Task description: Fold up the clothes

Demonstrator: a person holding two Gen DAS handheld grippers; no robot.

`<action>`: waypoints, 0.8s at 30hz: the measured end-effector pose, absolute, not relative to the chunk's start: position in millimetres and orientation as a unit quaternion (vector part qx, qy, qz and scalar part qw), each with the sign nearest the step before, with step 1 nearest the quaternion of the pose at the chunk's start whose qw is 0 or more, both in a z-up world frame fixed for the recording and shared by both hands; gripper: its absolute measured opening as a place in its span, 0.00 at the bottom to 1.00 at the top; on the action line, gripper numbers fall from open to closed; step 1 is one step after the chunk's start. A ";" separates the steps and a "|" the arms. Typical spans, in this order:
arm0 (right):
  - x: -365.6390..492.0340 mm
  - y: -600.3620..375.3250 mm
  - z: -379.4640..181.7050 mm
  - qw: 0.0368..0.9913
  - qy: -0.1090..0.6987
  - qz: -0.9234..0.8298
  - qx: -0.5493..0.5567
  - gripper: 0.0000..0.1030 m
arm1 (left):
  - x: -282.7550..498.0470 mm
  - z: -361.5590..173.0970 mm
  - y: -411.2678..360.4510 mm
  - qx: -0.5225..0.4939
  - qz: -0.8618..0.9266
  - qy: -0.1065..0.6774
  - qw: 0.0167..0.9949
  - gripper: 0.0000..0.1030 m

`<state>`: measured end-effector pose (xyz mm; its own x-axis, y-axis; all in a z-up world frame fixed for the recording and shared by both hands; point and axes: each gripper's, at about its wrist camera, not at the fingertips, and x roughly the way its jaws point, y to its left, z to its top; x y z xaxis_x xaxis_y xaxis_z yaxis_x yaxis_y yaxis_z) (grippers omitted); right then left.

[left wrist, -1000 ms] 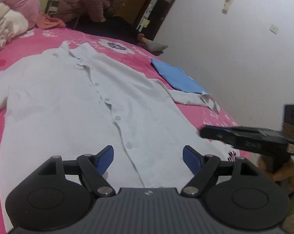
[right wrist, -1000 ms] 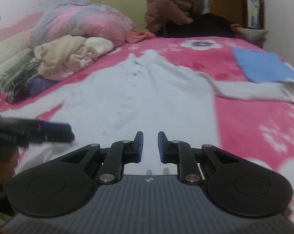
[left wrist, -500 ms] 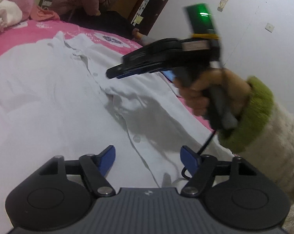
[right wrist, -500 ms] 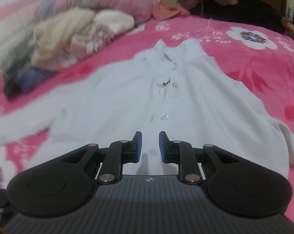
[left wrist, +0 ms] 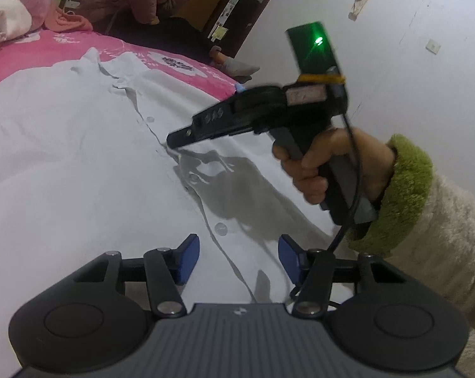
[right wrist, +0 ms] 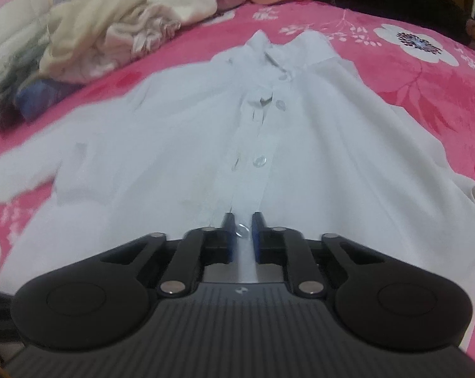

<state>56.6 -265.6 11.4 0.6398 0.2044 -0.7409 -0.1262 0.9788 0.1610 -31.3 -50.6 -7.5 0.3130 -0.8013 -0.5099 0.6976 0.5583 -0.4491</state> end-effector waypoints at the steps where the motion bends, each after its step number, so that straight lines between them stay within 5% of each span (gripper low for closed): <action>1: 56.2 -269.0 13.6 0.905 0.409 0.094 0.062 0.01 | -30.7 -7.7 -52.5 -0.070 -0.462 0.358 0.809 0.52; 9: 50.9 -270.5 23.3 0.904 0.407 0.112 0.068 0.05 | -15.0 -8.6 -66.7 -0.059 -0.439 0.365 0.819 0.42; 13: 53.8 -264.4 20.4 0.901 0.414 0.120 0.051 0.26 | -7.6 -10.3 -75.6 -0.053 -0.431 0.365 0.824 0.37; 17: 58.1 -260.7 7.2 0.898 0.425 0.114 0.026 0.25 | -6.9 -9.9 -83.7 -0.035 -0.423 0.358 0.832 0.33; 19: 57.3 -264.3 5.5 0.900 0.420 0.110 0.035 0.11 | -7.7 -9.9 -86.3 -0.028 -0.421 0.355 0.834 0.31; 24: 52.6 -281.9 6.8 0.904 0.400 0.110 0.099 0.07 | -7.2 -10.9 -87.1 -0.026 -0.422 0.352 0.835 0.31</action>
